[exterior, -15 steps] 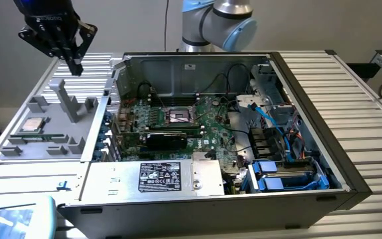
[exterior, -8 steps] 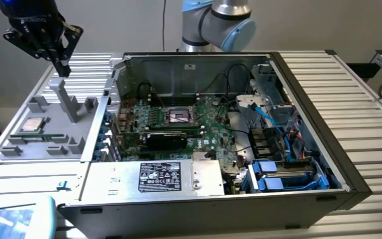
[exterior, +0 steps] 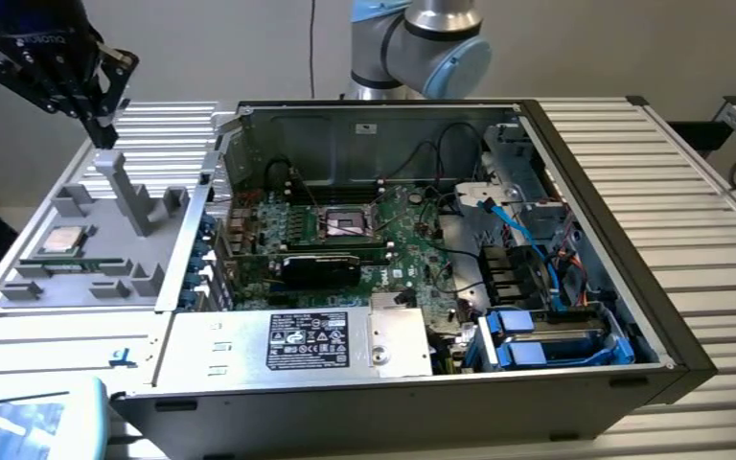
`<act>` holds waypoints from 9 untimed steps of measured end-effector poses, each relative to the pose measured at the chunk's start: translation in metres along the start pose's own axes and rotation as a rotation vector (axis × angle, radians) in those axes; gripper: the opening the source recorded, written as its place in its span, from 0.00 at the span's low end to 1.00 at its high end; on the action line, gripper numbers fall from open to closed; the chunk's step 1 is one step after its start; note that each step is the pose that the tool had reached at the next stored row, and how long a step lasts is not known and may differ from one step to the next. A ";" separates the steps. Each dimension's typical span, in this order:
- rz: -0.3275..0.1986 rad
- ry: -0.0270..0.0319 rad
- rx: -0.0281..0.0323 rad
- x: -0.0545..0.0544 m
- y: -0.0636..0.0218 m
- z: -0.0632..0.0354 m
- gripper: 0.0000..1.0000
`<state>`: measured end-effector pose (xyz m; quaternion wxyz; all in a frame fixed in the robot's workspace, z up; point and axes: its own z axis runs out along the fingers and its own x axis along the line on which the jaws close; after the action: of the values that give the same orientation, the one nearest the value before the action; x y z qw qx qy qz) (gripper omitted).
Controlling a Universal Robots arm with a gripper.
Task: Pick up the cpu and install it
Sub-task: 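Reach for the cpu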
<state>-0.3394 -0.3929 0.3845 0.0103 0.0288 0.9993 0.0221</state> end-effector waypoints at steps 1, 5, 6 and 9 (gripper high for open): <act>0.000 -0.0001 0.0020 0.001 0.0028 0.0002 0.12; 0.000 -0.0004 0.0096 0.013 0.0108 0.0016 0.12; 0.000 -0.0007 0.0106 0.017 0.0124 0.0022 0.12; -0.001 -0.0007 0.0126 0.030 0.0165 0.0037 0.12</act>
<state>-0.3688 -0.3745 0.3810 0.0105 0.0284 0.9994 0.0158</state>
